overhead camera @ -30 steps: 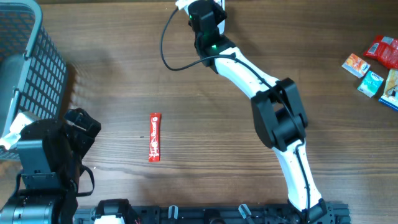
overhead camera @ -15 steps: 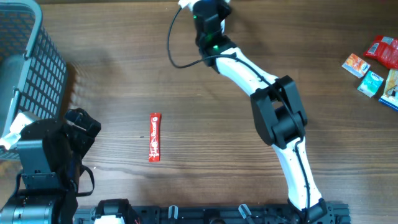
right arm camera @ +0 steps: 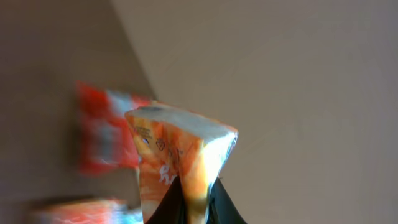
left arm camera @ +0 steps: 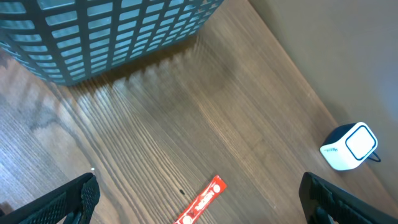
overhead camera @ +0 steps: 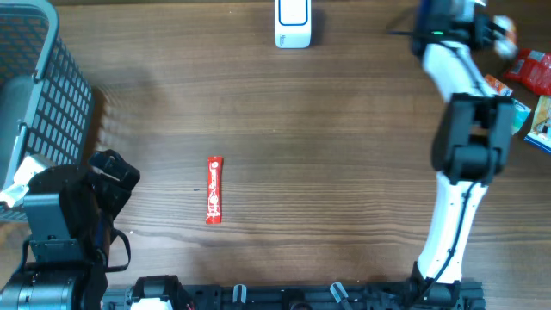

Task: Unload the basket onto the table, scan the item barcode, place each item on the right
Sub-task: 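Carry the Kleenex pack right and release it at the table's right edge, then reach the right gripper to the red Nescafe stick and grasp it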

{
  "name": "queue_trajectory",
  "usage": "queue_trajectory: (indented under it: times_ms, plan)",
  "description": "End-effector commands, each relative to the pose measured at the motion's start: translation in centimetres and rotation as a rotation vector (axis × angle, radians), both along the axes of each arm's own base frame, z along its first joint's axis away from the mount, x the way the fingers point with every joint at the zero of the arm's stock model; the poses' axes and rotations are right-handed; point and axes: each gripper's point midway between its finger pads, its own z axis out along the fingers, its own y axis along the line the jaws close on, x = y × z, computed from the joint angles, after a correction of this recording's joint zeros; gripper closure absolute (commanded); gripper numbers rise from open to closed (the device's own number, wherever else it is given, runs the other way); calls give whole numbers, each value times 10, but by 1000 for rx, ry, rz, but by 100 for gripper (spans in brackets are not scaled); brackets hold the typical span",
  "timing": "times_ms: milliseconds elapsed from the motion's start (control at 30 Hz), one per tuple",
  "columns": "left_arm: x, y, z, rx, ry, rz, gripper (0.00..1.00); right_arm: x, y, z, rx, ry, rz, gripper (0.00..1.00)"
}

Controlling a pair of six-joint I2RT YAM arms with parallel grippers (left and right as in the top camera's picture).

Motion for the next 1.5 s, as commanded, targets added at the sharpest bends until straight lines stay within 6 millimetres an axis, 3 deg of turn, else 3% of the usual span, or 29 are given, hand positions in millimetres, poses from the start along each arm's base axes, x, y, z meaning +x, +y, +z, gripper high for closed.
queue_trajectory:
  times_ms: [0,233,533,567,600,633,667,700,833,967,1067,1167,1267,1367,1467]
  plan:
    - [0,1,2,-7,-10,13,0,-29,-16,15,-50,-126,-114,96]
    - [0,1,2,-7,-10,13,0,-48,-33,-32,157,-64,-94,95]
    - [0,1,2,-7,-10,13,0,-86,-65,-59,294,-75,-200,96]
    - [0,1,2,-7,-10,13,0,-90,-69,-60,303,-83,-216,93]
    - [0,1,2,-6,-10,14,0,-95,-73,-61,306,-91,-233,80]
    - [0,1,2,-7,-10,13,0,-98,-76,-62,307,-98,-243,59]
    - [0,1,2,-6,-10,14,0,-100,-79,-63,314,-104,-251,27]
    - [0,1,2,-7,-10,13,0,-101,-81,-64,323,-107,-254,2]
    - [0,1,2,-7,-10,13,0,-99,-81,-66,349,-101,-245,0]
    - [0,1,2,-6,-10,14,0,-82,-68,-65,510,-150,-176,0]
    - [0,1,2,-6,-10,14,0,-72,-61,-36,579,-250,-122,0]
    - [0,1,2,-7,-10,13,0,-65,-53,7,614,-361,-58,0]
    - [0,1,2,-7,-10,13,0,-51,-27,35,747,-452,55,0]
    - [0,1,2,-7,-10,13,0,-19,56,70,1161,-561,358,0]
    - [0,1,2,-7,-10,13,0,-10,160,112,1613,-571,694,0]
